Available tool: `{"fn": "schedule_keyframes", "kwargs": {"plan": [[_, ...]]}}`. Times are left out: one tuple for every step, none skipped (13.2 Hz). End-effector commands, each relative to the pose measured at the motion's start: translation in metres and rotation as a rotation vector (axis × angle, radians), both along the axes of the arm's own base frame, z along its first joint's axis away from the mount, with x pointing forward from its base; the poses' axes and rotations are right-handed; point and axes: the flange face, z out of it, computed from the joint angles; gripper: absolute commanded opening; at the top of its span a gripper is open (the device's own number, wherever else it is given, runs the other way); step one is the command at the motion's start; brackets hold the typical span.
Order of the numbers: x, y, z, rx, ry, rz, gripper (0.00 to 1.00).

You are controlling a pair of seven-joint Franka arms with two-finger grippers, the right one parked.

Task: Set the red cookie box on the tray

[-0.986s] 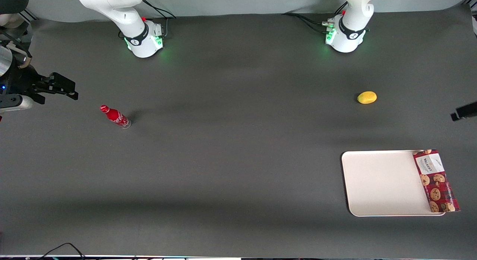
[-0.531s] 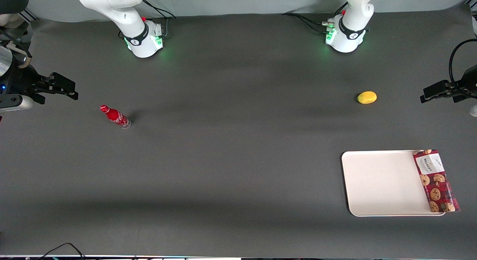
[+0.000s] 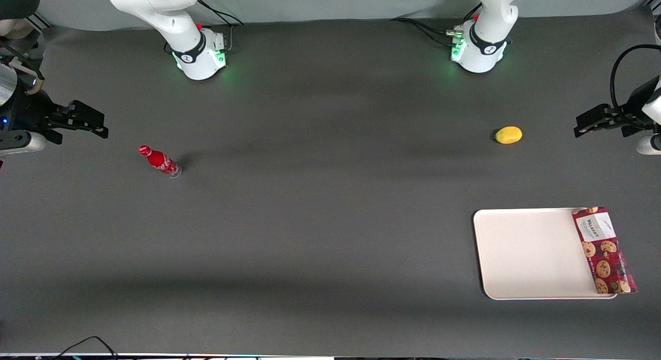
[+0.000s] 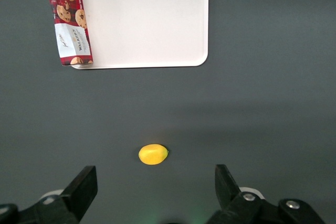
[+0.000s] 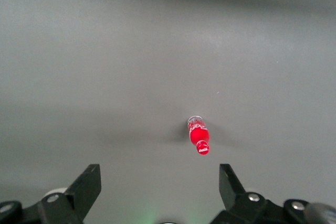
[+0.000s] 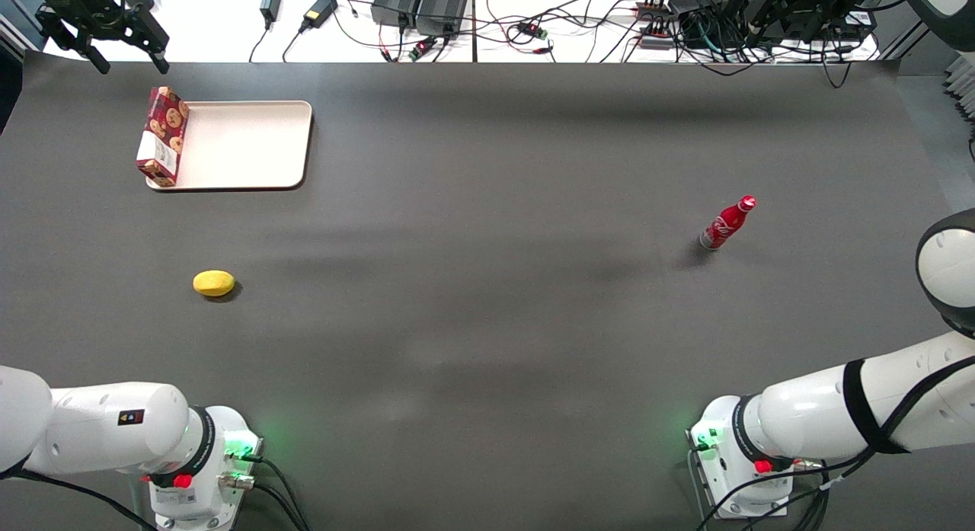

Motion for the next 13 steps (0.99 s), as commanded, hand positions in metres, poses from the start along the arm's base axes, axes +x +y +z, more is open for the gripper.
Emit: {"fn": "schedule_keyframes", "kwargs": {"plan": [[-0.0062, -0.0085, 0.0101, 0.023, -0.004, 0.006, 1.00], [-0.0055, -0.0084, 0.0110, 0.023, -0.004, 0.008, 1.00], [-0.0055, -0.0088, 0.0110, 0.020, -0.004, 0.009, 1.00], [-0.0056, -0.0089, 0.0109, 0.019, -0.002, 0.009, 1.00], [-0.0058, -0.0089, 0.0108, 0.019, -0.001, 0.011, 1.00], [-0.0062, -0.0098, 0.0098, 0.019, 0.004, 0.003, 1.00], [-0.0074, -0.0106, 0.0097, 0.019, 0.013, 0.002, 1.00], [-0.0066, -0.0099, 0.0126, 0.017, 0.010, 0.005, 1.00], [-0.0057, -0.0106, 0.0124, 0.017, 0.010, 0.002, 1.00], [-0.0057, -0.0105, 0.0124, 0.018, 0.010, 0.000, 1.00], [-0.0057, -0.0105, 0.0124, 0.018, 0.010, 0.002, 1.00], [-0.0057, -0.0129, 0.0124, 0.018, 0.010, -0.001, 1.00], [-0.0057, -0.0140, 0.0124, 0.017, 0.010, -0.001, 1.00]]}}
